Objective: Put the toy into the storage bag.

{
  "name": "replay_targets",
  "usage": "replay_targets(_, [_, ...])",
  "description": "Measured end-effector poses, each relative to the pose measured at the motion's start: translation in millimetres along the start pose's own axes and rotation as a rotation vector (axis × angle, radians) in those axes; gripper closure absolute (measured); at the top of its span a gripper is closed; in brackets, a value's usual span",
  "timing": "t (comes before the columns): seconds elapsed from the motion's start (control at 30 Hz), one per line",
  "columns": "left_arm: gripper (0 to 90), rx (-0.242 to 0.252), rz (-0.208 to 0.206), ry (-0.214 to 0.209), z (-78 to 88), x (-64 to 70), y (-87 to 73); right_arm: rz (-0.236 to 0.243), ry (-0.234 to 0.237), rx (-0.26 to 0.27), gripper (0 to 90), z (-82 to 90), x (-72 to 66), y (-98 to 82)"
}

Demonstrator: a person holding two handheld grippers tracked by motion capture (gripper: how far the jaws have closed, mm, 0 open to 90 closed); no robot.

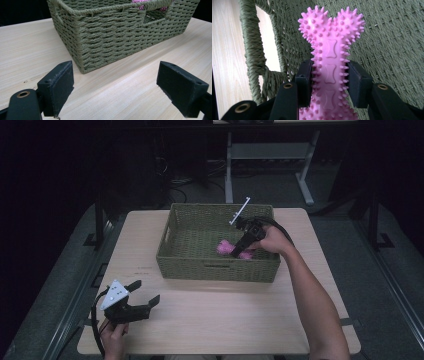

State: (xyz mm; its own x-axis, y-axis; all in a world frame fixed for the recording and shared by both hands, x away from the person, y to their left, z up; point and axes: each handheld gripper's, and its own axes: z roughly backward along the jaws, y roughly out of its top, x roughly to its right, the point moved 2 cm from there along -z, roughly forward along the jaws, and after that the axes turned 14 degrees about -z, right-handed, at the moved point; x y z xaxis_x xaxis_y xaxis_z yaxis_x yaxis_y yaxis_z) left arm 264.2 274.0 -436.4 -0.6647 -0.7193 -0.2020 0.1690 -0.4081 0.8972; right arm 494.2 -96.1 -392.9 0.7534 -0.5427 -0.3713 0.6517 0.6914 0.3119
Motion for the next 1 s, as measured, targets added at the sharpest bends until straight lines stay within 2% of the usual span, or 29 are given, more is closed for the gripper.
replay_targets(0.53, [13.8,-0.001,-0.002,0.002,0.5,-0.5,-0.1,-0.011,-0.001,-0.001,55.5,-3.9,0.7,0.3])
replay_targets(0.63, [13.8,0.0,0.0,0.003,0.5,-0.6,-0.1,-0.014,0.012,0.012,55.6,-1.8,-0.2,0.7])
replay_targets(1.0, [13.8,0.001,-0.003,-0.001,0.4,1.5,0.7,-0.015,0.0,0.044,52.7,9.7,-5.1,-3.8])
